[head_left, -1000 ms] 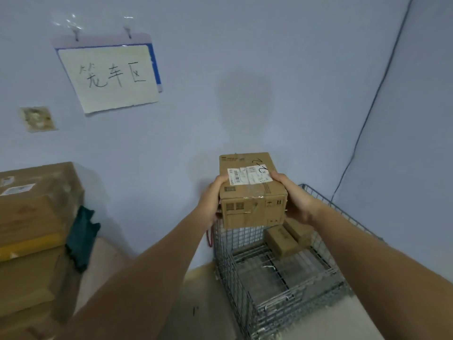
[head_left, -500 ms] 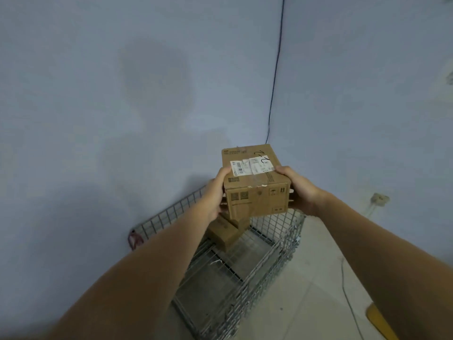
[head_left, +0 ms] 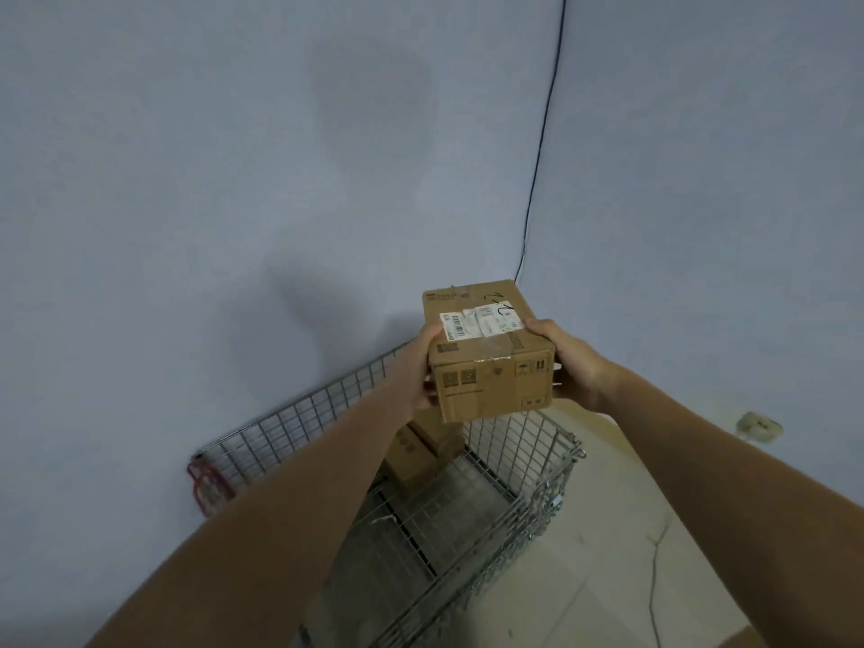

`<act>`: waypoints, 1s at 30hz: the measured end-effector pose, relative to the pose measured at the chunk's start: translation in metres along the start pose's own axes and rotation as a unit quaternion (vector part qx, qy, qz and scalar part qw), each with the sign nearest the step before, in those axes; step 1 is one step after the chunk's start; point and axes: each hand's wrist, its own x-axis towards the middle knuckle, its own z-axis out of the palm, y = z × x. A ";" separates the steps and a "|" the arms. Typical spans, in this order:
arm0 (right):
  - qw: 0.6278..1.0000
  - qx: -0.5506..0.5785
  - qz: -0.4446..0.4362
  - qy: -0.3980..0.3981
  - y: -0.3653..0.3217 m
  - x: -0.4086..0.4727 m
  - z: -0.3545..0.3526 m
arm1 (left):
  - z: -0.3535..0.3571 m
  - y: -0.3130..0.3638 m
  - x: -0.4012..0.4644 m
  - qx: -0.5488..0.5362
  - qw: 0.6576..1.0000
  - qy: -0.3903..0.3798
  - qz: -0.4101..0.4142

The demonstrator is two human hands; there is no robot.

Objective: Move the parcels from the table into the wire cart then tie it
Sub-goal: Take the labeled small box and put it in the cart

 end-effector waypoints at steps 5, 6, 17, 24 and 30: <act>0.999 -0.024 0.016 -0.040 0.000 0.076 0.010 | -0.016 0.002 0.059 0.004 0.996 0.082 -0.016; 0.999 -0.023 0.018 -0.044 -0.002 0.093 0.010 | -0.019 0.005 0.074 0.006 0.996 0.092 -0.019; 0.997 -0.009 0.036 -0.073 -0.042 0.277 0.001 | -0.044 0.036 0.236 -0.048 0.983 0.180 -0.014; 0.992 -0.030 0.066 -0.101 -0.027 0.390 0.018 | -0.059 0.014 0.307 -0.084 0.956 0.281 -0.029; 0.977 -0.100 0.088 -0.169 0.026 0.465 0.042 | -0.067 -0.057 0.344 -0.120 0.912 0.384 -0.072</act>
